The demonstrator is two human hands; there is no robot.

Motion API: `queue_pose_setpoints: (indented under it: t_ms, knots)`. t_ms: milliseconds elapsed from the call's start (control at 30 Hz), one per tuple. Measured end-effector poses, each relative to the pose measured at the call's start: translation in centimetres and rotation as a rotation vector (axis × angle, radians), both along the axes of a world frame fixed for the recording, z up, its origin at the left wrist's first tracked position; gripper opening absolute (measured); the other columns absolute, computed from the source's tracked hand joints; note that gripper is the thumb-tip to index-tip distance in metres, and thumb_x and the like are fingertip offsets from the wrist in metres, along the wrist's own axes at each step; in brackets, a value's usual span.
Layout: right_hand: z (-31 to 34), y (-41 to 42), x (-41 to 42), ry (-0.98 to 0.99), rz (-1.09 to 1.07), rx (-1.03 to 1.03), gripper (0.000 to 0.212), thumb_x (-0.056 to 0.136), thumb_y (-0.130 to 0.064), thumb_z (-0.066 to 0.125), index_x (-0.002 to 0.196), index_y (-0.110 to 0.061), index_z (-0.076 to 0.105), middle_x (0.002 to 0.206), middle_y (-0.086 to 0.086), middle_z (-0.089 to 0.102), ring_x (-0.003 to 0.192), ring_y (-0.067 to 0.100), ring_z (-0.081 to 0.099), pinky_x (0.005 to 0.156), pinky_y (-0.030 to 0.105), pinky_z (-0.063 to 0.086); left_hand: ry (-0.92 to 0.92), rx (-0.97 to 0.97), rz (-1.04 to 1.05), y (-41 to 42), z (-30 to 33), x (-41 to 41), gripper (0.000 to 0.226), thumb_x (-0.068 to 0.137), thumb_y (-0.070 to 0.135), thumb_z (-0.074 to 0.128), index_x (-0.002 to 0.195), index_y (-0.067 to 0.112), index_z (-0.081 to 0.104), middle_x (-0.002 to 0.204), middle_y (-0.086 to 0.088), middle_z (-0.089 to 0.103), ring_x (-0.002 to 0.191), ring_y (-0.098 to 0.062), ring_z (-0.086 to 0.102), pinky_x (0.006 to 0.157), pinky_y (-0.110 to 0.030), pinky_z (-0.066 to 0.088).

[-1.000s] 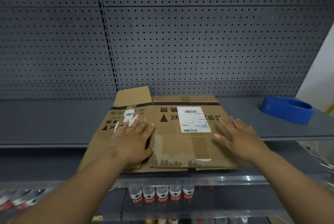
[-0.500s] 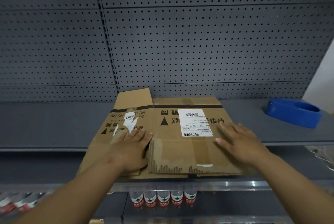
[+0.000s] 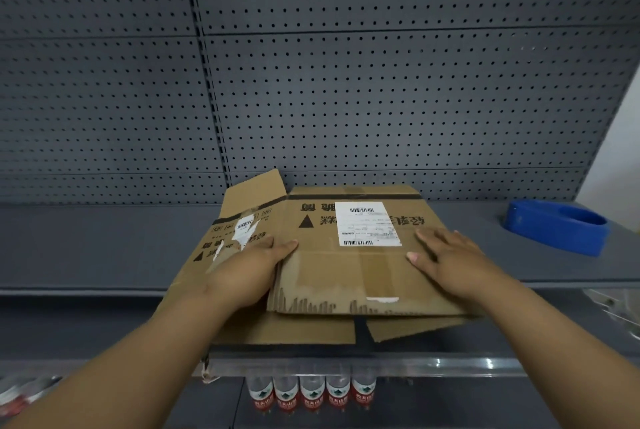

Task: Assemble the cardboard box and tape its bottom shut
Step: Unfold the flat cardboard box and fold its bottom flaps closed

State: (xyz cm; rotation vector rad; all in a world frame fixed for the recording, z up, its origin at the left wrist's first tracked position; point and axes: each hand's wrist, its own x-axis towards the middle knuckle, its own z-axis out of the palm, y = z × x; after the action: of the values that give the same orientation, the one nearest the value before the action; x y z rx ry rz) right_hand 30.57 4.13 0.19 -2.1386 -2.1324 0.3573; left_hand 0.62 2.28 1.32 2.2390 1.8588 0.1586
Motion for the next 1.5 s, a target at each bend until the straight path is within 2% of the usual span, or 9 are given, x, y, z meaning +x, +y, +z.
queue_pose_setpoints:
  t_ms: [100,300,533,700,833,933,1133,1333,1500]
  knots:
    - [1.8,0.4,-0.6,0.066,-0.027,-0.008,0.069,0.086,-0.066,0.026,0.146,-0.036,0.014,0.158,-0.002,0.005,0.145,0.027,0.003,0.118,0.044,0.009,-0.027,0.038,0.005,0.1,2.1,-1.3,0.051,0.099,0.015,0.028,0.144,0.04,0.023,0.156,-0.002,0.016,0.14,-0.022,0.023,0.111,-0.029,0.022]
    - [7.1,-0.1,-2.9,0.095,-0.01,0.05,0.066,0.088,-0.062,0.031,0.146,-0.031,0.021,0.157,0.0,0.015,0.144,0.022,0.012,0.115,0.039,0.015,-0.2,0.126,0.005,-0.3,6.5,-3.3,0.048,0.097,0.011,0.036,0.14,0.033,0.038,0.142,0.012,0.038,0.124,-0.014,0.043,0.086,-0.016,0.035]
    - [11.5,-1.5,-4.4,0.123,-0.014,0.081,0.064,0.088,-0.058,0.039,0.144,-0.029,0.027,0.154,0.002,0.024,0.14,0.024,0.025,0.11,0.036,0.023,-0.707,0.134,0.094,-0.8,8.9,-5.7,0.043,0.097,0.007,0.035,0.127,0.032,0.054,0.129,0.008,0.054,0.111,-0.014,0.054,0.088,-0.027,0.048]
    - [12.9,-1.8,-5.0,0.111,-0.02,0.104,0.064,0.087,-0.06,0.039,0.143,-0.029,0.032,0.152,0.001,0.03,0.138,0.024,0.029,0.109,0.036,0.025,-1.029,0.127,0.149,-1.6,10.2,-5.8,0.039,0.097,0.005,0.034,0.12,0.02,0.061,0.118,-0.008,0.062,0.083,-0.018,0.061,0.058,-0.019,0.05]
    - [12.8,-2.1,-5.2,0.119,-0.023,0.111,0.063,0.088,-0.058,0.04,0.142,-0.028,0.032,0.152,0.001,0.03,0.138,0.023,0.029,0.11,0.036,0.024,-0.961,0.11,0.153,-1.7,9.0,-6.2,0.037,0.097,0.007,0.037,0.119,0.024,0.061,0.124,-0.004,0.06,0.109,-0.021,0.058,0.095,-0.039,0.048]
    - [12.6,-2.3,-4.7,0.098,-0.038,0.104,0.064,0.087,-0.059,0.04,0.143,-0.027,0.031,0.153,0.001,0.028,0.139,0.024,0.026,0.111,0.038,0.024,-0.871,0.088,0.13,-1.8,8.0,-6.2,0.04,0.096,0.006,0.037,0.12,0.029,0.06,0.13,0.002,0.056,0.117,-0.014,0.053,0.103,-0.04,0.042]
    - [12.4,-2.7,-3.8,0.115,-0.058,0.137,0.063,0.088,-0.058,0.041,0.141,-0.025,0.036,0.15,0.002,0.033,0.136,0.023,0.032,0.107,0.036,0.028,-1.045,0.015,0.199,-2.2,8.0,-5.1,0.035,0.095,0.012,0.039,0.114,0.028,0.063,0.123,-0.002,0.058,0.114,-0.023,0.053,0.08,-0.033,0.048]
    - [11.8,-2.7,-4.0,0.145,0.023,0.191,0.061,0.089,-0.055,0.041,0.141,-0.024,0.036,0.15,0.001,0.034,0.137,0.02,0.031,0.107,0.034,0.027,-1.06,0.05,0.222,-2.1,7.5,-4.9,0.032,0.095,0.019,0.048,0.125,0.027,0.056,0.103,0.001,0.065,0.082,-0.016,0.059,0.074,-0.03,0.047]
    - [11.3,-2.0,-4.3,0.163,0.054,0.213,0.062,0.088,-0.057,0.041,0.141,-0.025,0.037,0.151,0.003,0.032,0.138,0.02,0.029,0.109,0.033,0.025,-1.085,0.063,0.224,-2.3,7.4,-5.4,0.036,0.095,0.018,0.05,0.13,0.022,0.052,0.107,0.001,0.065,0.082,-0.012,0.061,0.067,-0.024,0.047]
